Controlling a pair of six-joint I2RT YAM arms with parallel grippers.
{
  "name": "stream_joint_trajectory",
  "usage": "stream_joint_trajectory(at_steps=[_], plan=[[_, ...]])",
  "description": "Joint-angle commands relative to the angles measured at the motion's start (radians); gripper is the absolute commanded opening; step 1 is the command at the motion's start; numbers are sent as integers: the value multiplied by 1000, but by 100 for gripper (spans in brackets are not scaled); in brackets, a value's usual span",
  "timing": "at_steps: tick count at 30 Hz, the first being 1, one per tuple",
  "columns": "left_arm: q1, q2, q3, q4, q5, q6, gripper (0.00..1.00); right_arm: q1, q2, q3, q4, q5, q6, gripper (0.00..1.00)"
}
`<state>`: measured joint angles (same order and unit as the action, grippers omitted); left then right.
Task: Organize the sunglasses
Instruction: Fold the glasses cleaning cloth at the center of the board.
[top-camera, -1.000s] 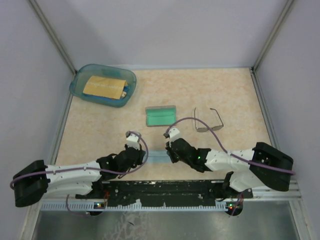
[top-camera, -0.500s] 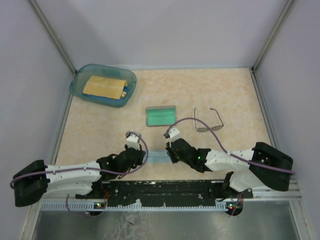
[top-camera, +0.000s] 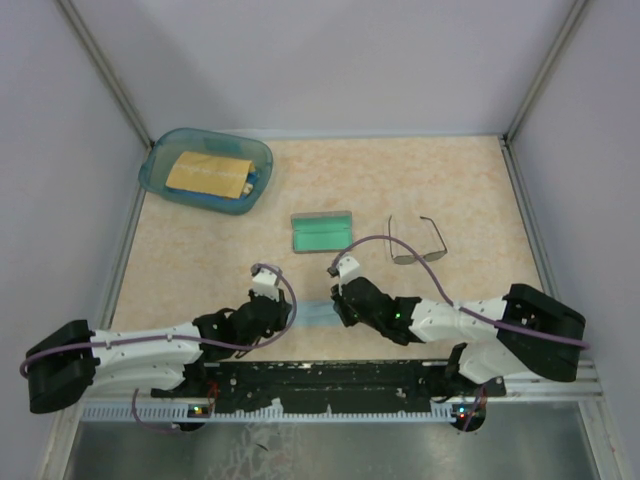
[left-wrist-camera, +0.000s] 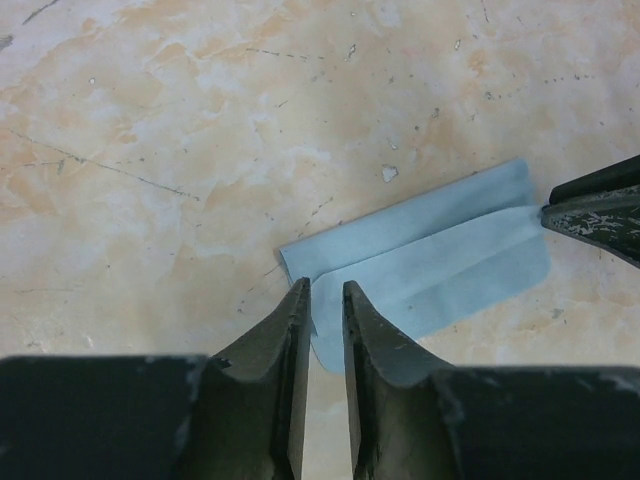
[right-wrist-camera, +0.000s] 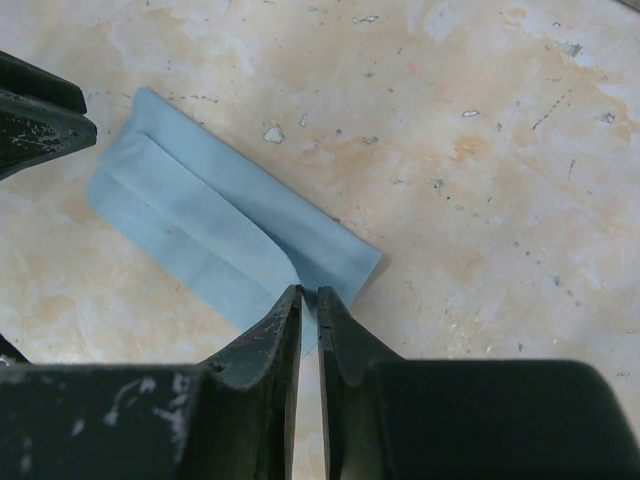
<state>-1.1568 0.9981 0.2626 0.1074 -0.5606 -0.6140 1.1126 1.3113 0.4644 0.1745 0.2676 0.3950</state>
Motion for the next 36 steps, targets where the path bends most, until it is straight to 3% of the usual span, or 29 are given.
stream_joint_trajectory(at_steps=[1,5,11,16,20,29,36], plan=[[-7,-26,-5,-24,-21,-13,29,10,-10,-4,39,2,10,17],[-6,-42,-1,-38,-26,-13,34,10,-40,-9,36,4,10,26],[-7,-71,4,-60,-42,-10,35,11,-95,-15,25,31,14,29],[-7,-52,27,-75,-76,-10,38,9,-63,51,-82,104,29,33],[-5,-41,18,-31,-100,10,40,-14,-24,81,-104,102,55,33],[20,-27,27,-15,-88,38,55,-73,-3,105,-112,42,56,34],[86,15,16,59,24,74,55,-83,40,113,-96,10,56,34]])
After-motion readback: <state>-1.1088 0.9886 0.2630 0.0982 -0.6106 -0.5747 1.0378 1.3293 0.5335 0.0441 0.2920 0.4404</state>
